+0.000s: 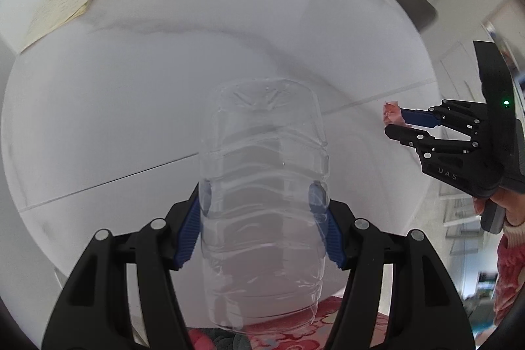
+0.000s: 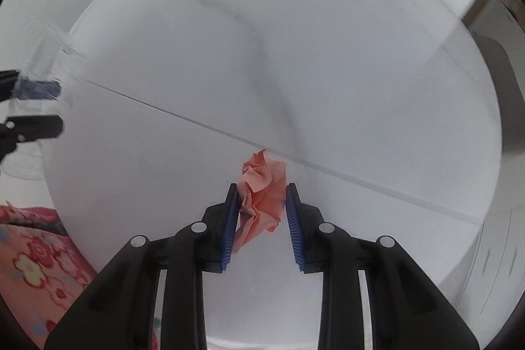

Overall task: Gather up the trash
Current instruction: 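Lift the bottle with the left tool while the right tool lifts the pink tissue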

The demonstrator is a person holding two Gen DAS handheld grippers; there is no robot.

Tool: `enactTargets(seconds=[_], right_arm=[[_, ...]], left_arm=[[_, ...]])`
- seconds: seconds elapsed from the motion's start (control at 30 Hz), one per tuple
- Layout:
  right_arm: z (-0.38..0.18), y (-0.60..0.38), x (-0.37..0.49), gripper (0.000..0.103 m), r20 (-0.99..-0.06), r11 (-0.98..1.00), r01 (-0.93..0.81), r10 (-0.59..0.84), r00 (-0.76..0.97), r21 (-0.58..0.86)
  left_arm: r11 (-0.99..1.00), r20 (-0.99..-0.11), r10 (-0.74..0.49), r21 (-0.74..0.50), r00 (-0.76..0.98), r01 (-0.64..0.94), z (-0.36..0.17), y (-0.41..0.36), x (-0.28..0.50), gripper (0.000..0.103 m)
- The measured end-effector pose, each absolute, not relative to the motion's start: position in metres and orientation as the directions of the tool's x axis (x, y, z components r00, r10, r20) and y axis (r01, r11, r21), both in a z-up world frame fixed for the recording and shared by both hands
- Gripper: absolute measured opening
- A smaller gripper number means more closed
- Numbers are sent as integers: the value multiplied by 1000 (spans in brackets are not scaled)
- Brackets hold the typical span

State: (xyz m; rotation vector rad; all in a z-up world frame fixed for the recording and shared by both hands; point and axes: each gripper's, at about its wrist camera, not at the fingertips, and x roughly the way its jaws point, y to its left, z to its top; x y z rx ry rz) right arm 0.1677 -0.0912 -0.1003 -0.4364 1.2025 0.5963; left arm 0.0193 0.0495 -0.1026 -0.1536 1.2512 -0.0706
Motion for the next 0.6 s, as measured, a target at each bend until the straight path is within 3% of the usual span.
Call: enactTargets(seconds=[0.33,0.6], right_arm=[[-72,-111,28,29,-918,965,-258,141,371,44],[-73,-96,-95,29,-899,991,27,105,425,128]], left_arm=[[912,-921,-285,-175,266,371,-95,-2,-49,60],[821,-916,-349,-198,196,536,-99,-13,-122,60]])
